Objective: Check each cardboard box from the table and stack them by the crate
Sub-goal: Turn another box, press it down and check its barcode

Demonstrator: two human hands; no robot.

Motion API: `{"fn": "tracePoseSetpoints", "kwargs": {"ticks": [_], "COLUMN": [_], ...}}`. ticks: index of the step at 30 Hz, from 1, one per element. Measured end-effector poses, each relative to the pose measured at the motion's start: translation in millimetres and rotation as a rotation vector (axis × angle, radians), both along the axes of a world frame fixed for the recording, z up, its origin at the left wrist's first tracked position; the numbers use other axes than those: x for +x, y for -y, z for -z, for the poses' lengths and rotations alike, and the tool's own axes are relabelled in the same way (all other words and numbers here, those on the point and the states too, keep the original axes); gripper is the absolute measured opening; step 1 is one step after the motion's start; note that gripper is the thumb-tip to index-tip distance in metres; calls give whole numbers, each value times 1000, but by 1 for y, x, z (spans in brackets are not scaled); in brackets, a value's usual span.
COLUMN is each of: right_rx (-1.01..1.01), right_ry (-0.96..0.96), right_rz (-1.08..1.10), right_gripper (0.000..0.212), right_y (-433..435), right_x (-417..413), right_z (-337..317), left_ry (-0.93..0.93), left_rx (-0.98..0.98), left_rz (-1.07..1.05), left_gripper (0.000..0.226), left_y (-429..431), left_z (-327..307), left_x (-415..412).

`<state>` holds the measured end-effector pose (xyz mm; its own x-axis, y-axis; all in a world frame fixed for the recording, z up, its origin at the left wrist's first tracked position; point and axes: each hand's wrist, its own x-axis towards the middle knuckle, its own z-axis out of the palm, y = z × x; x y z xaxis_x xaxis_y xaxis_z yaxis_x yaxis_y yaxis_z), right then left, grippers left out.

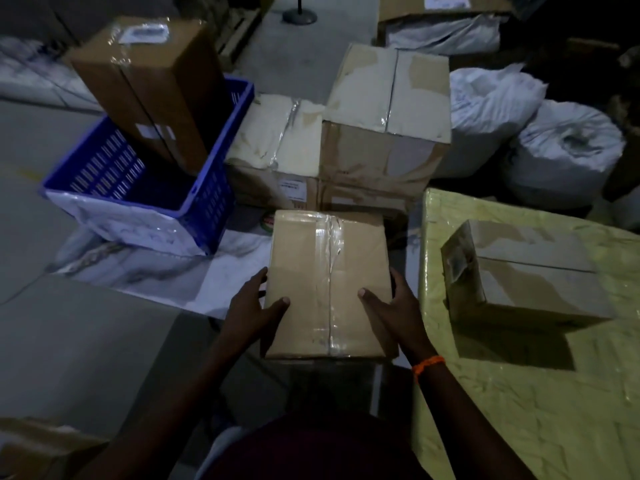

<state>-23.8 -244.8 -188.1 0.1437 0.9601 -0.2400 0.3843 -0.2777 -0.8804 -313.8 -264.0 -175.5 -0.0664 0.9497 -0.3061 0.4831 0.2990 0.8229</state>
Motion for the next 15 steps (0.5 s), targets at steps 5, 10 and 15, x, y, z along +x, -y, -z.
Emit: {"fn": "tracePoseSetpoints", "kwargs": {"ticks": [5, 10, 15], "right_rx": [9, 26, 146], "right_ry": [-2, 47, 40], "right_rz": [-40, -26, 18], "right_gripper": [58, 80, 93], "right_y": [-12, 6, 2], "right_x": [-11, -6, -3], "right_z": [-10, -3, -22], "left_ry": [16, 6, 99], "left_rx": [2, 30, 192], "left_rz": [90, -6, -88], "left_gripper": [91, 103, 103], "left_y": [-29, -15, -9], "left_z": [-12, -11, -15], "left_x": [5, 17, 15]}}
